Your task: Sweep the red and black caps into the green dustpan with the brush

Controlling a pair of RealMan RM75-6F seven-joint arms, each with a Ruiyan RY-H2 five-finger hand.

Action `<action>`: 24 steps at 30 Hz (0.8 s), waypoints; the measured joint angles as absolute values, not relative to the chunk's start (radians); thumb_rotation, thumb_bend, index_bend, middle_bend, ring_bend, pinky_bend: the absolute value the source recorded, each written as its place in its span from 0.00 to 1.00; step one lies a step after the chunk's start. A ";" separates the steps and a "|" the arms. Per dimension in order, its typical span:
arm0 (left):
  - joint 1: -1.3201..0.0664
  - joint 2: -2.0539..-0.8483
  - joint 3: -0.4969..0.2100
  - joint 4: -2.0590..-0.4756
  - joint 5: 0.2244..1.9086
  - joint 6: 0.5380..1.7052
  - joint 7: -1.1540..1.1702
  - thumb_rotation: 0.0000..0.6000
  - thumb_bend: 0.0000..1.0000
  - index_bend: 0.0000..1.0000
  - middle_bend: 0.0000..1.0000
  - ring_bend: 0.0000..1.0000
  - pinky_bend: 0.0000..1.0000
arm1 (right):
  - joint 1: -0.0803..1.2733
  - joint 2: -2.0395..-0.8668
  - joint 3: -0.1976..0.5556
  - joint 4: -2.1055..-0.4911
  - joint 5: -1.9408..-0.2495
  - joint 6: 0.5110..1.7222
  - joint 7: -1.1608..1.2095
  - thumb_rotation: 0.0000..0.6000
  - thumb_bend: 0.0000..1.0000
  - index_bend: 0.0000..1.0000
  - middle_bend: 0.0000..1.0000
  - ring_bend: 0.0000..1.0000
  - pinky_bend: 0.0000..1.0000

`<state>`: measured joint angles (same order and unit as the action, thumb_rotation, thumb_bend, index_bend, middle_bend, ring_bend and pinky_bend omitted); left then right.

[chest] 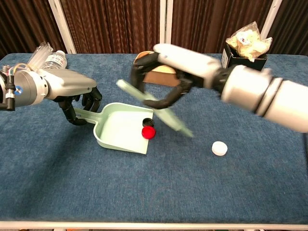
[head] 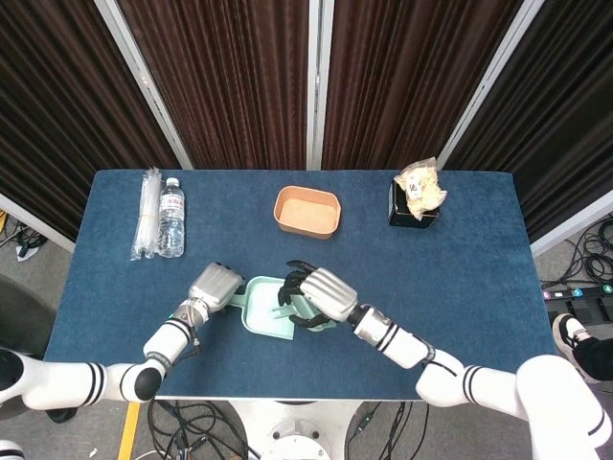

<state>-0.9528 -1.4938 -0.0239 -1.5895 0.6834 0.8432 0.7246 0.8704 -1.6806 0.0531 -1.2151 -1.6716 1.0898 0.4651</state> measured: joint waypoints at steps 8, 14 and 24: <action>-0.968 -1.503 -0.010 -1.589 0.687 0.853 0.724 1.00 0.41 0.54 0.54 0.36 0.35 | 0.693 -1.494 -0.034 -1.398 -1.636 1.198 0.339 1.00 0.64 0.72 0.68 0.31 0.13; -0.978 -1.510 -0.003 -1.591 0.674 0.861 0.731 1.00 0.41 0.54 0.54 0.36 0.35 | 0.598 -1.481 -0.066 -1.443 -1.590 1.240 0.324 1.00 0.65 0.72 0.68 0.31 0.12; -0.992 -1.512 0.002 -1.621 0.651 0.896 0.747 1.00 0.41 0.54 0.54 0.36 0.35 | 0.597 -1.638 -0.030 -1.349 -1.587 1.219 0.280 1.00 0.67 0.72 0.68 0.31 0.11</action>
